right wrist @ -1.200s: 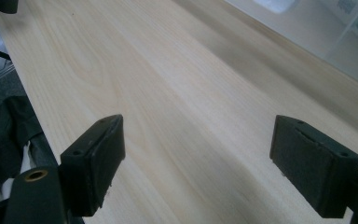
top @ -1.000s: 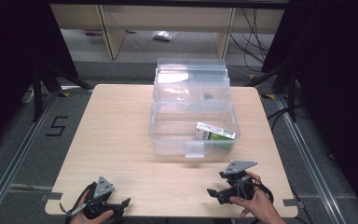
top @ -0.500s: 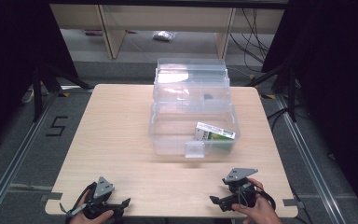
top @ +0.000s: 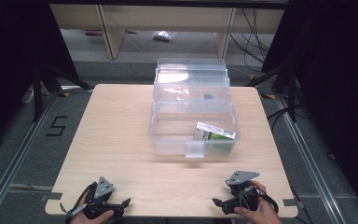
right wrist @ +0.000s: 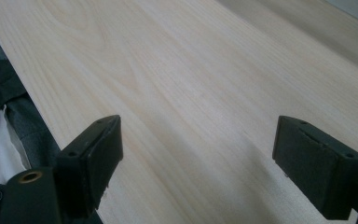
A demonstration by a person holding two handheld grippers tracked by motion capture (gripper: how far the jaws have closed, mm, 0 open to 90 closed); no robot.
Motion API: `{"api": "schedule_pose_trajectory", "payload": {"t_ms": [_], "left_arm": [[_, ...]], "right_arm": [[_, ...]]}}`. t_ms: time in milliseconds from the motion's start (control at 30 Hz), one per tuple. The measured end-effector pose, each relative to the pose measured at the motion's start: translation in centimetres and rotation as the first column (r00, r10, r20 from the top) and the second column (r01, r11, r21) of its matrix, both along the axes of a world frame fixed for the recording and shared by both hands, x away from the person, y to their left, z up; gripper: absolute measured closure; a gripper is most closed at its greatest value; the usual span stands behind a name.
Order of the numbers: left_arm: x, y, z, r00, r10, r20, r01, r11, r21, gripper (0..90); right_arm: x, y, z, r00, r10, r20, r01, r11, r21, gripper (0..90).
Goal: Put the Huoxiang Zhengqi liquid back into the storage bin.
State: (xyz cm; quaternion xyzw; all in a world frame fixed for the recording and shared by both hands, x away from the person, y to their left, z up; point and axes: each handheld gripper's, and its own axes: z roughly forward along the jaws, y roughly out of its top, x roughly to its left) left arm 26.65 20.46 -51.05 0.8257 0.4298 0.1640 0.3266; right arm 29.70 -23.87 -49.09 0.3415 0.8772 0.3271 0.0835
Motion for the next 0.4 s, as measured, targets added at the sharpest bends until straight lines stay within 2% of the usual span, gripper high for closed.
{"api": "schedule_pose_trajectory", "payload": {"t_ms": [67,167,200,300,367,400], "left_arm": [[-0.02,-0.01,-0.01,1.0000,-0.001,0.002,0.001,1.0000,0.000,15.3],[-0.04,-0.11,-0.05,1.0000,0.006,0.004,-0.006,0.9999,-0.008,15.3],[-0.05,-0.07,-0.01,1.0000,0.001,0.003,-0.001,1.0000,-0.005,15.3],[-0.02,-0.02,0.01,1.0000,0.000,0.002,0.000,1.0000,0.002,15.3],[-0.02,-0.03,0.01,1.0000,0.001,0.002,-0.001,1.0000,0.003,15.3],[-0.02,-0.08,-0.02,1.0000,0.004,0.004,-0.004,1.0000,-0.004,15.3]], "right_arm": [[0.09,-0.06,-0.06,0.9999,0.009,0.011,-0.009,1.0000,-0.003,16.9],[0.03,0.01,-0.02,1.0000,-0.002,-0.002,0.002,1.0000,-0.006,16.8],[0.12,-0.09,0.03,0.9998,0.017,-0.002,-0.017,0.9996,-0.022,16.9],[0.04,-0.03,0.12,0.9998,0.011,-0.014,-0.011,0.9998,-0.016,16.9],[0.07,-0.03,0.05,0.9999,0.009,-0.006,-0.009,1.0000,-0.002,16.9],[0.15,-0.15,0.11,0.9999,0.017,-0.004,-0.017,0.9998,-0.013,16.9]]}}
